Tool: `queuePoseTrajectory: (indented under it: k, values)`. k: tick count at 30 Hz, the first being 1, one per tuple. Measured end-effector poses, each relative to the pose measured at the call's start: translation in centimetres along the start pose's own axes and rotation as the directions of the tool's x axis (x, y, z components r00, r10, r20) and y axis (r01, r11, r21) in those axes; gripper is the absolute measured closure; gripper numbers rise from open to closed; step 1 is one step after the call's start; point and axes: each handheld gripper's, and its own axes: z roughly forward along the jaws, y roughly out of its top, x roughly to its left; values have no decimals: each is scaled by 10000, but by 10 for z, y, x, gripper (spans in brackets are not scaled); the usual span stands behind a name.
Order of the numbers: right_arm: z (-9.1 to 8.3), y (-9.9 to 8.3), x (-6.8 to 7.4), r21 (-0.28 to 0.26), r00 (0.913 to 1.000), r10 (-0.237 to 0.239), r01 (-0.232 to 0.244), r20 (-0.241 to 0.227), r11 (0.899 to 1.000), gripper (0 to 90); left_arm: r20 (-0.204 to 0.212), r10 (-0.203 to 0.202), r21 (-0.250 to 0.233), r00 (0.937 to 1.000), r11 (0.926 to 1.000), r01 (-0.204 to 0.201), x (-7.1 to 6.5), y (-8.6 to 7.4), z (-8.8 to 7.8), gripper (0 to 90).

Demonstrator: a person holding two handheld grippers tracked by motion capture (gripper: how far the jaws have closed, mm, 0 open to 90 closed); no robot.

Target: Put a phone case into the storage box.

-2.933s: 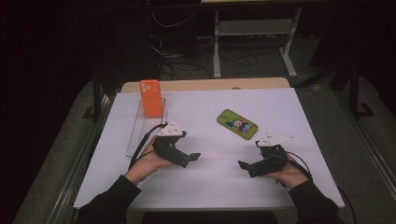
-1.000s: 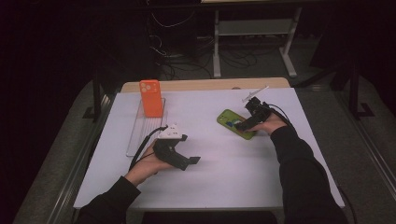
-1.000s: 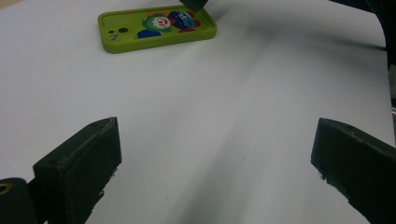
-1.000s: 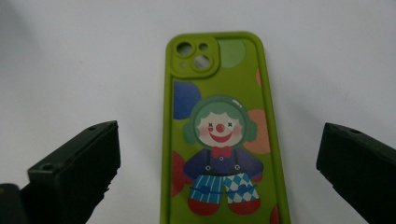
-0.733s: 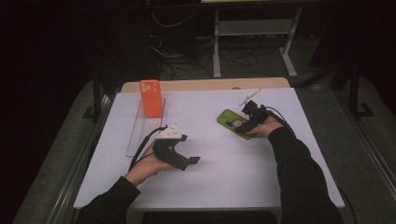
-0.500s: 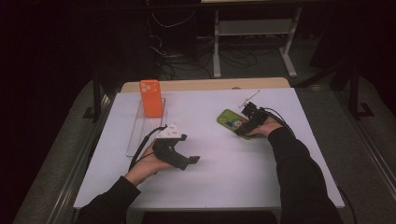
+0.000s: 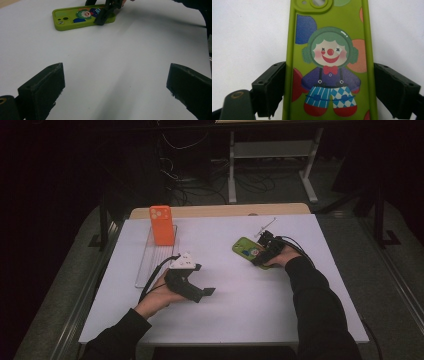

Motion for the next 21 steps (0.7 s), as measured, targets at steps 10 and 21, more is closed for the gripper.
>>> queuePoseTrajectory:
  k: [10,21]
  values:
    - [-1,0,0,-23,10000,7,-7,-1,10000,156,103,-97,21,9999,10000,97,-3,0,3,12]
    - [-26,-6,1,-149,9997,204,-202,114,9997,156,245,-190,-70,9995,9998,192,0,1,2,12]
